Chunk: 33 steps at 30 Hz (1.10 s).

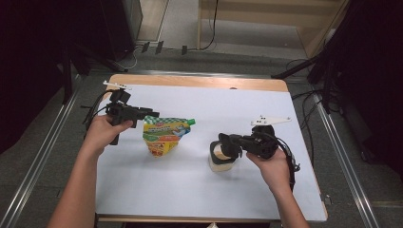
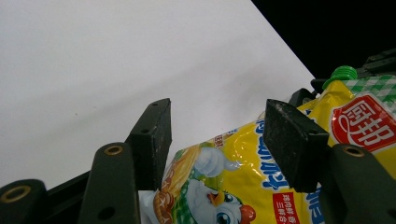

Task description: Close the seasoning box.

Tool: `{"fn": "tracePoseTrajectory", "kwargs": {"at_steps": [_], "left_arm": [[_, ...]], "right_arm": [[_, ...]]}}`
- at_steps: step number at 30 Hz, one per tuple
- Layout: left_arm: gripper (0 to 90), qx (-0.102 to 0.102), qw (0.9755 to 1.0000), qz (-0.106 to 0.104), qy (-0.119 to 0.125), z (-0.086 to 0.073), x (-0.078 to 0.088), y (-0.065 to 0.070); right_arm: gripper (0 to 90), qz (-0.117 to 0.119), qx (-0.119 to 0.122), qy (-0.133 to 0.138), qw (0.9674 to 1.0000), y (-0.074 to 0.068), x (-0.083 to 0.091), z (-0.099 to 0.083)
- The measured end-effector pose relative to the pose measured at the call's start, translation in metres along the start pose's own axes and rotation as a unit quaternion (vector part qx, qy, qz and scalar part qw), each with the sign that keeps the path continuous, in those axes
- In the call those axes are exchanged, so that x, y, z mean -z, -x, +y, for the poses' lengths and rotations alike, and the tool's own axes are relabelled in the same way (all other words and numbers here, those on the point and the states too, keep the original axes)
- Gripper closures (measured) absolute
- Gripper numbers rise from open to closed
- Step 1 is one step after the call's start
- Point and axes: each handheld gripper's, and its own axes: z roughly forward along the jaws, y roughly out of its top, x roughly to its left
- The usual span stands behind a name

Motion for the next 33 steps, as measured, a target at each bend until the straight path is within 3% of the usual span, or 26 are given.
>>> {"fn": "tracePoseTrajectory", "kwargs": {"at_steps": [14, 24, 33], "left_arm": [[43.1, 0.005, 1.0000, 0.002, -0.003, -0.001, -0.001, -0.001], [42.9, 0.003, 1.0000, 0.000, -0.004, -0.001, -0.002, -0.001], [42.6, 0.007, 1.0000, -0.001, -0.004, -0.001, -0.002, -0.002]], "right_arm": [[90.0, -0.006, 0.040, -0.035, 0.9986, -0.012, -0.020, -0.005], [88.2, -0.003, 0.044, -0.037, 0.9983, -0.015, -0.024, -0.006], [78.2, -0.022, 0.029, -0.018, 0.9992, -0.003, -0.010, -0.003]]}}
